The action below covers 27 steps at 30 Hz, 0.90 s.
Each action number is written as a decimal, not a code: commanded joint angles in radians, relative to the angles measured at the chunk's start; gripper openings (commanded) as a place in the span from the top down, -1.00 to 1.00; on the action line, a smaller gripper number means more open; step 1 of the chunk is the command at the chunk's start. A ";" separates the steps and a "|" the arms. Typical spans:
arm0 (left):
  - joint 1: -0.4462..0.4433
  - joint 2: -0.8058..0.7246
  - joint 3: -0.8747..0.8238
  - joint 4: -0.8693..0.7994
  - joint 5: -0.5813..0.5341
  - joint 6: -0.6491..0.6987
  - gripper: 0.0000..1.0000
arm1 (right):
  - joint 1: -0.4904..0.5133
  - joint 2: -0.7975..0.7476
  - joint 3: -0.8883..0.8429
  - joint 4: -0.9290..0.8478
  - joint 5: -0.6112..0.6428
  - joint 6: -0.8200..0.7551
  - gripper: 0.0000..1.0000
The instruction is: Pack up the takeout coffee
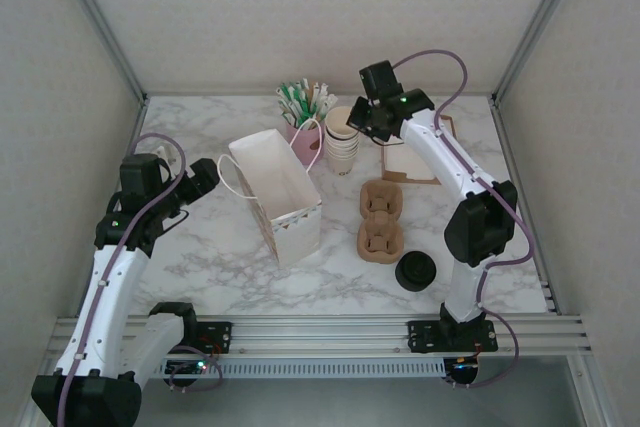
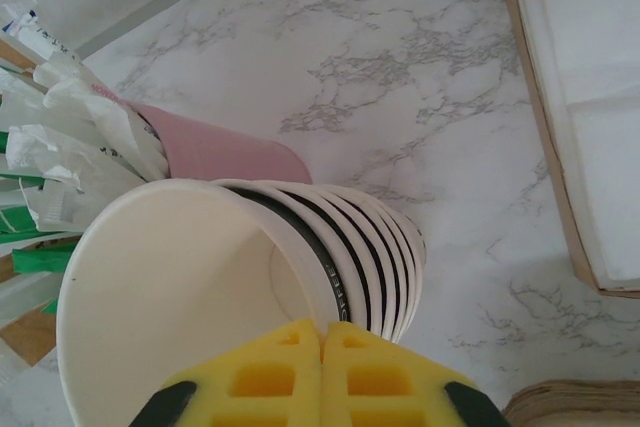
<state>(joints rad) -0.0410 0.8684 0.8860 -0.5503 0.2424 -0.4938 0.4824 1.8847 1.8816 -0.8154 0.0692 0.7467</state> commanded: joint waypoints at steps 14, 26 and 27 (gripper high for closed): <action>0.011 -0.008 -0.009 0.007 -0.005 -0.004 -0.86 | 0.008 -0.006 0.186 -0.082 0.012 -0.037 1.00; 0.010 -0.010 -0.007 0.001 -0.023 -0.004 -0.86 | 0.010 -0.158 0.232 -0.124 -0.006 -0.071 1.00; 0.010 -0.011 -0.007 0.000 -0.025 -0.003 -0.86 | 0.011 -0.179 0.228 -0.132 -0.004 -0.080 1.00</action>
<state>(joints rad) -0.0410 0.8684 0.8856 -0.5507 0.2310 -0.4942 0.4828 1.7935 2.0800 -0.9066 0.0673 0.6998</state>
